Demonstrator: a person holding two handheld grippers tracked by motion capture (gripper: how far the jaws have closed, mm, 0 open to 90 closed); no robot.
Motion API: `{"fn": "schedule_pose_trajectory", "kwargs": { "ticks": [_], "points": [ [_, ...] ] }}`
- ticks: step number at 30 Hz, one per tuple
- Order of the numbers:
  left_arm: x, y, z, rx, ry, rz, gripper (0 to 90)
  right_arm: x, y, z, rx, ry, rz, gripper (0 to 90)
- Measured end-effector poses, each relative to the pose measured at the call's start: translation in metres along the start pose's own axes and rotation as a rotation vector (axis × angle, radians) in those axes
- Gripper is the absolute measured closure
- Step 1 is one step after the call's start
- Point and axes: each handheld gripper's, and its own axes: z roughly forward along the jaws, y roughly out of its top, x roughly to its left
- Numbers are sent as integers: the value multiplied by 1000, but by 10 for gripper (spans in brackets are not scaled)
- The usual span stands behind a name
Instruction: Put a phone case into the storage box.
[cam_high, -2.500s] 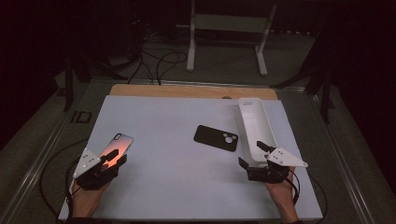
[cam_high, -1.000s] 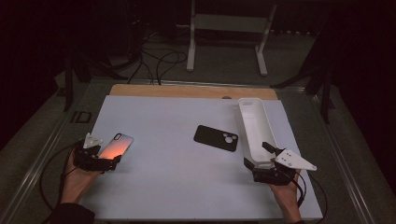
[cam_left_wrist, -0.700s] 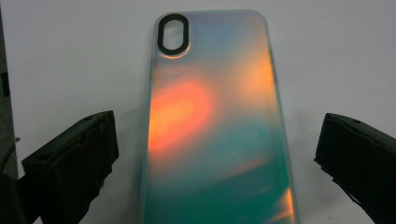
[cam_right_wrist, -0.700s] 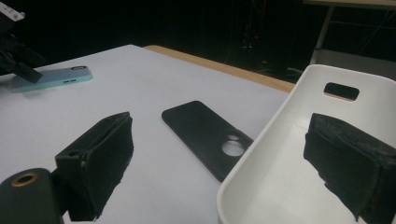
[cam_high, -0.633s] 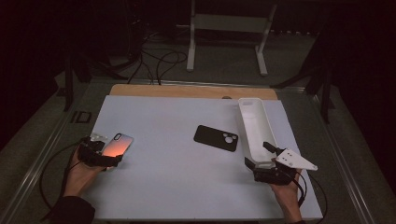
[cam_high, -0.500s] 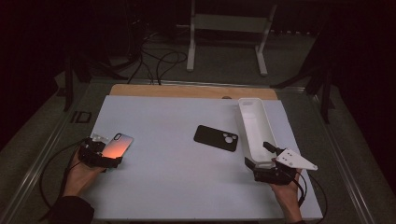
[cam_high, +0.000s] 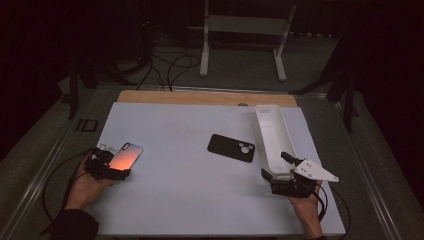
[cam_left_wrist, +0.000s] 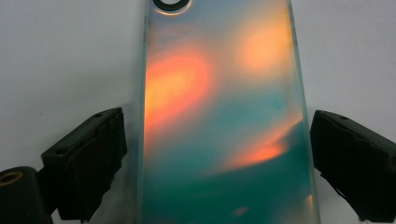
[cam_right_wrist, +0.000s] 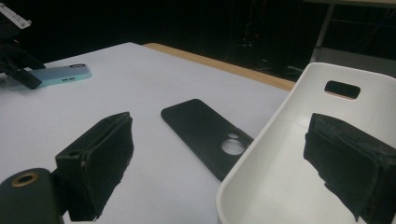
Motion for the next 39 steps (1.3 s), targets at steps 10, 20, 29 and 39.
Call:
{"fn": "schedule_pose_trajectory", "kwargs": {
  "ticks": [10, 20, 29, 39],
  "points": [
    [-3, 6, -3, 42, -5, 14, 164, 0, 1, 0, -1, -1, 1, 81],
    [-4, 2, -5, -28, -34, -43, 171, -1, 1, 0, 6, 0, 0, 81],
    [-31, 13, -18, -131, -24, 10, 171, -1, 1, 1, 11, -8, 15, 82],
    [-71, 24, -47, -286, -35, 78, 171, -1, 3, 3, 14, -3, 28, 81]
  ]
}}
